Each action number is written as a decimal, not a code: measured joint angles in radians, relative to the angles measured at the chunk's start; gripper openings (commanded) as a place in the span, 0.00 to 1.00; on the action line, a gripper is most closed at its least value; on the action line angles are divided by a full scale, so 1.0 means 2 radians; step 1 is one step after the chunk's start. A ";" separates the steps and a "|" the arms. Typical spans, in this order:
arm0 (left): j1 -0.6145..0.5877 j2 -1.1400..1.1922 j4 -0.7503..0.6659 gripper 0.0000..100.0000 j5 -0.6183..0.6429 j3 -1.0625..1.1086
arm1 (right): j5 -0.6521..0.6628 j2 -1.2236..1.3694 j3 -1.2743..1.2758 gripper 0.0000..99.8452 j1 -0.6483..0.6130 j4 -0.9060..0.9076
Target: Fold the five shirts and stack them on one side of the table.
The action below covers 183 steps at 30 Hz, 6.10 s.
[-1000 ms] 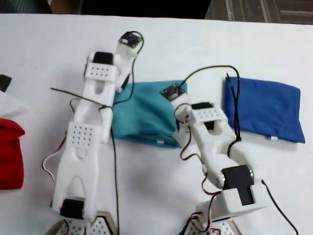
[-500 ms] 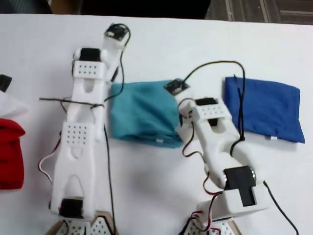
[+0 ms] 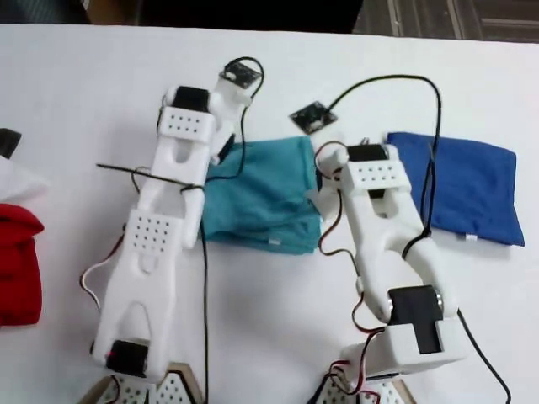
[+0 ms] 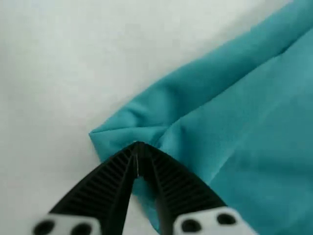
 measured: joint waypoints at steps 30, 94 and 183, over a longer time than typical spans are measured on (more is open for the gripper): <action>0.053 -0.367 -0.156 0.03 0.086 0.566 | -0.086 0.285 -0.454 0.02 0.065 0.143; 0.042 -0.661 -0.296 0.03 0.089 0.941 | -0.121 0.409 -0.638 0.02 -0.025 0.248; -0.124 -0.784 -0.562 0.03 0.063 1.186 | -0.140 0.408 -0.497 0.26 -0.085 0.251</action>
